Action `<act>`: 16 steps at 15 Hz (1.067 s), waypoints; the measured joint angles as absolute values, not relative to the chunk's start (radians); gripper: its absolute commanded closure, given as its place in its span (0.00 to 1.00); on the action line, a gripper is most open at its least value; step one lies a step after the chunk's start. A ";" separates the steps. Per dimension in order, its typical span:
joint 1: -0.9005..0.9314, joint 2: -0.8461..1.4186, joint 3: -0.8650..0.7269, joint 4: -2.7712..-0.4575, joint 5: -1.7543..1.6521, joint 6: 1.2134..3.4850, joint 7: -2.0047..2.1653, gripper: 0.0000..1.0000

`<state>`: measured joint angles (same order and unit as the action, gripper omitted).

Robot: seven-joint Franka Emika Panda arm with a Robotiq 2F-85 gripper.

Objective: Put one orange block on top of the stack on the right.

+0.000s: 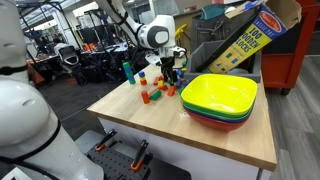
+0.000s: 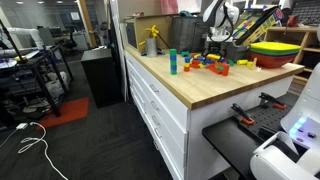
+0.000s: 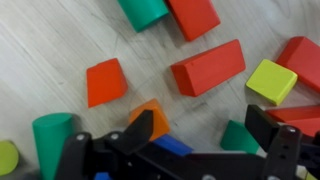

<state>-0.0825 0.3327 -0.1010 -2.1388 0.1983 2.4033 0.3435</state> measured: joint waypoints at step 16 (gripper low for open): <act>-0.099 0.298 -0.127 -2.131 0.155 2.397 0.253 0.00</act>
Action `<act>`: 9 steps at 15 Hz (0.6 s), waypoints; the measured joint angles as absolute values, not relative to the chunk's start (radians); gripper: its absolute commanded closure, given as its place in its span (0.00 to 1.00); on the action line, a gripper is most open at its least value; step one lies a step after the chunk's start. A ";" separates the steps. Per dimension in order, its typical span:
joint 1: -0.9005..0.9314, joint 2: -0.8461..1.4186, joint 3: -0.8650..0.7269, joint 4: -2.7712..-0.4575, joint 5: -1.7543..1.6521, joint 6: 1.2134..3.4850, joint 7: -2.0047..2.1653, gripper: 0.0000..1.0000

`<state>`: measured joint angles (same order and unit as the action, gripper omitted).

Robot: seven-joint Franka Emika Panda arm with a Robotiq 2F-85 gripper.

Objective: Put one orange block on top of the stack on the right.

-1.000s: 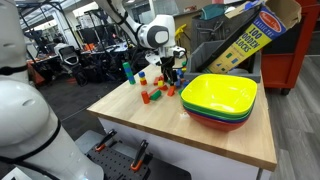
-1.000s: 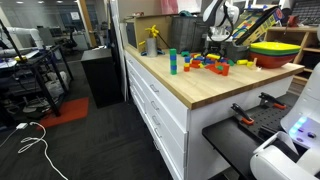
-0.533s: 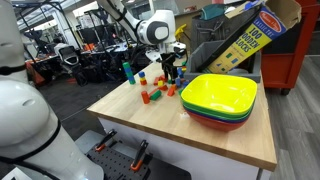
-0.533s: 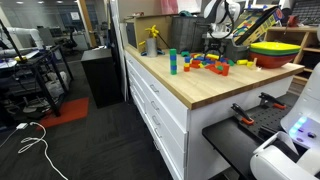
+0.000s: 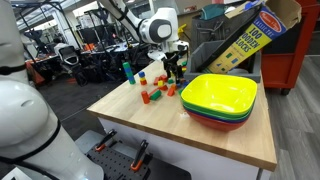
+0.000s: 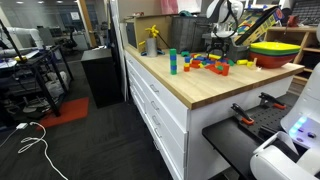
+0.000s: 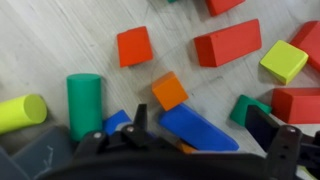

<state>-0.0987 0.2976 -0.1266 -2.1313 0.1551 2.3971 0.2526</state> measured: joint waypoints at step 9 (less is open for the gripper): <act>-0.116 0.340 -0.125 -2.103 0.153 2.349 0.080 0.00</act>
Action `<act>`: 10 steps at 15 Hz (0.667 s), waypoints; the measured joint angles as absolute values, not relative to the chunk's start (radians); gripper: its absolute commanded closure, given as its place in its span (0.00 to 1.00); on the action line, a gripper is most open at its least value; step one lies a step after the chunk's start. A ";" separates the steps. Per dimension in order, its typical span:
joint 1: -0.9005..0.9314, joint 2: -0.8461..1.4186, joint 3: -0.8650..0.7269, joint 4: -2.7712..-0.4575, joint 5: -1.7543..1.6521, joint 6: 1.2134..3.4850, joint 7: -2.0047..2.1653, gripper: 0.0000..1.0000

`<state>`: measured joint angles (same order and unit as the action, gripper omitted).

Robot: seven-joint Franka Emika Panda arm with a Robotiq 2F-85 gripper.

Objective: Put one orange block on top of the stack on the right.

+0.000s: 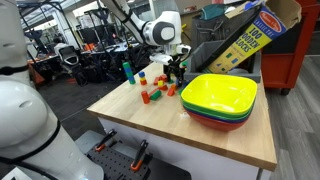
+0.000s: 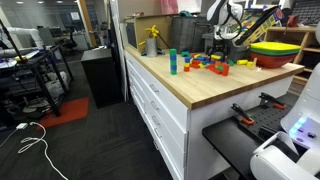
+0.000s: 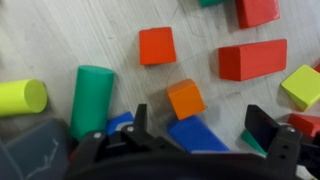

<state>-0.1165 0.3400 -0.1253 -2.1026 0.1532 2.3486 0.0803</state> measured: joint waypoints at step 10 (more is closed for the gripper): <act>-0.117 0.381 -0.123 -2.078 0.046 2.336 0.039 0.49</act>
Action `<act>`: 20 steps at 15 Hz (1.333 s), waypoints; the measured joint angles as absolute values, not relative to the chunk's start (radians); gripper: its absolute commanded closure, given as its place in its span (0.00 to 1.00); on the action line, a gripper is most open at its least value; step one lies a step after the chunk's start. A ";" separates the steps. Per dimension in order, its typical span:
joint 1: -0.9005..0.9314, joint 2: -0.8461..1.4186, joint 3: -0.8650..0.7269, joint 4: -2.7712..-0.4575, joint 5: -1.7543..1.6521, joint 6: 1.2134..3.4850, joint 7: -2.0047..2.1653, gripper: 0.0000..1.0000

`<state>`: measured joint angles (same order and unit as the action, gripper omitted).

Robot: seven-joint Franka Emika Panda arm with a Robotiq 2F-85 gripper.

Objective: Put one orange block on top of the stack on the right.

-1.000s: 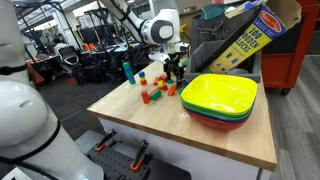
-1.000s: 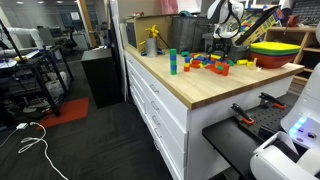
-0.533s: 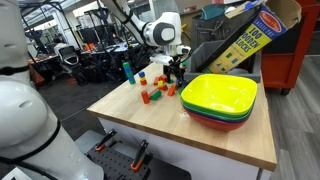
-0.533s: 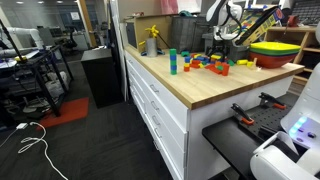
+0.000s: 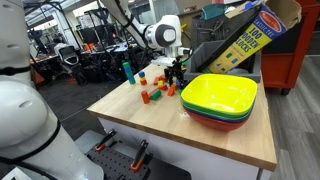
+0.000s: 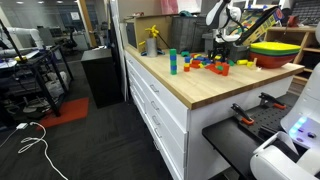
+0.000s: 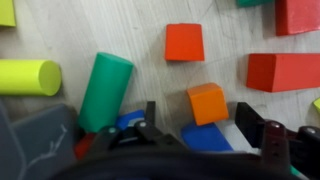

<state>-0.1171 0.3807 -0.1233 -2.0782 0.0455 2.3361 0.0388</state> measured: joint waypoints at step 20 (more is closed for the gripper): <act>-0.117 0.338 -0.118 -2.079 -0.032 2.311 -0.004 0.93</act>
<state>-0.1167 0.3376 -0.1175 -2.0789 -0.0318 2.3115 -0.0036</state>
